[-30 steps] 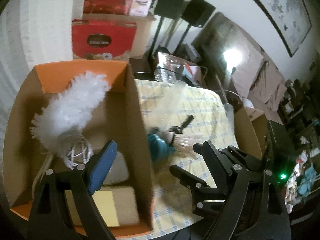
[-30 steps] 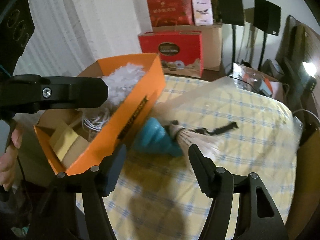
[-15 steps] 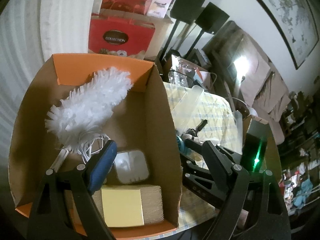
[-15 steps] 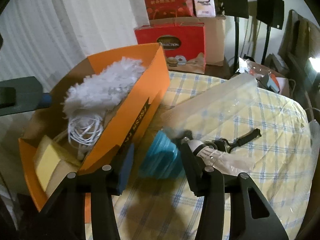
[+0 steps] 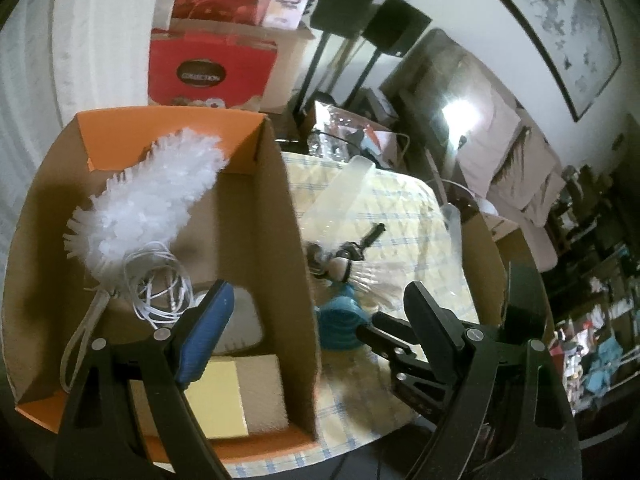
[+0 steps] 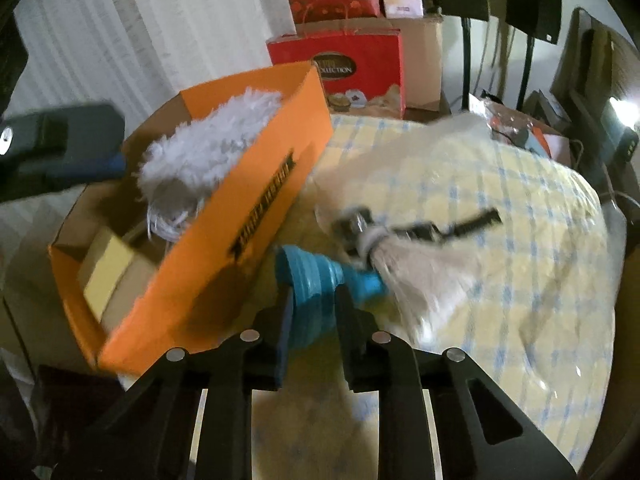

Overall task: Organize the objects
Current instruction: 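Move the right tool to the blue funnel and grasp it, then lift the blue funnel off the table with the right tool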

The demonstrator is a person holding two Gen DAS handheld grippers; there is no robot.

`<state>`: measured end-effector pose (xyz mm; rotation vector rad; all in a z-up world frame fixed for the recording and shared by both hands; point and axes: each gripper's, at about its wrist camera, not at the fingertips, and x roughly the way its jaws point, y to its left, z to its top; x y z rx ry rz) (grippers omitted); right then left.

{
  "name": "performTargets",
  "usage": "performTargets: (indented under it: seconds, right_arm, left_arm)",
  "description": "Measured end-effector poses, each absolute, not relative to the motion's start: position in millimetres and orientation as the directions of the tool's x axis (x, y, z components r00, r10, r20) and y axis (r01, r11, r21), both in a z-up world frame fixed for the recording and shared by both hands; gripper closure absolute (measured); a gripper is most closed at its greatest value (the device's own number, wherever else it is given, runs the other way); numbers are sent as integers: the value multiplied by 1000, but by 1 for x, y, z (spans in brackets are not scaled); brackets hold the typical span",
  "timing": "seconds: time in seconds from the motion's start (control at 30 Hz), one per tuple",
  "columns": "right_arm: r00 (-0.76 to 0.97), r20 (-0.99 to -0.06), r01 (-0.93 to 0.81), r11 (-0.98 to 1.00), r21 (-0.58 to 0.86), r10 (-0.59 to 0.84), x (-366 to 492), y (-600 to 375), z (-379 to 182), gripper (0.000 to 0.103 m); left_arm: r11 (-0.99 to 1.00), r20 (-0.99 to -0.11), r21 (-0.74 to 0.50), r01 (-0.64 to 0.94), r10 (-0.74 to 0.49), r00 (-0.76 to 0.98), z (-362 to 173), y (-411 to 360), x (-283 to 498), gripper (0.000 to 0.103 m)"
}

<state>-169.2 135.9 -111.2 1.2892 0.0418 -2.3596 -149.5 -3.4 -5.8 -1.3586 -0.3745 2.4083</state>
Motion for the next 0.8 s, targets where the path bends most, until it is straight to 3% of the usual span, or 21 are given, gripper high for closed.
performTargets:
  seconds: [0.3, 0.47, 0.57, 0.63, 0.7, 0.8]
  right_arm:
    - [-480, -824, 278, -943, 183, -302, -152, 195, -117, 83]
    - [-507, -806, 201, -951, 235, -307, -144, 223, -111, 77]
    - [-533, -777, 190, -942, 277, -335, -142, 224, -103, 51]
    - [-551, -760, 196, -939, 284, -345, -142, 217, -100, 25]
    - [-563, -742, 207, -931, 300, -364, -143, 204, -100, 16]
    - [-541, -753, 231, -927, 296, -376, -148, 179, -107, 16]
  left_arm:
    - [-897, -763, -398, -192, 440, -473, -1, 8, -143, 18]
    - [-896, -766, -402, -191, 443, -466, -3, 11, -144, 18]
    - [-895, -767, -403, -191, 445, -463, -5, 14, -143, 18]
    - [-894, -768, -404, -192, 446, -459, -7, 16, -144, 18]
    - [-895, -771, -404, -191, 445, -455, -9, 17, -144, 18]
    - [-894, -774, -405, -190, 446, -450, -10, 20, -144, 18]
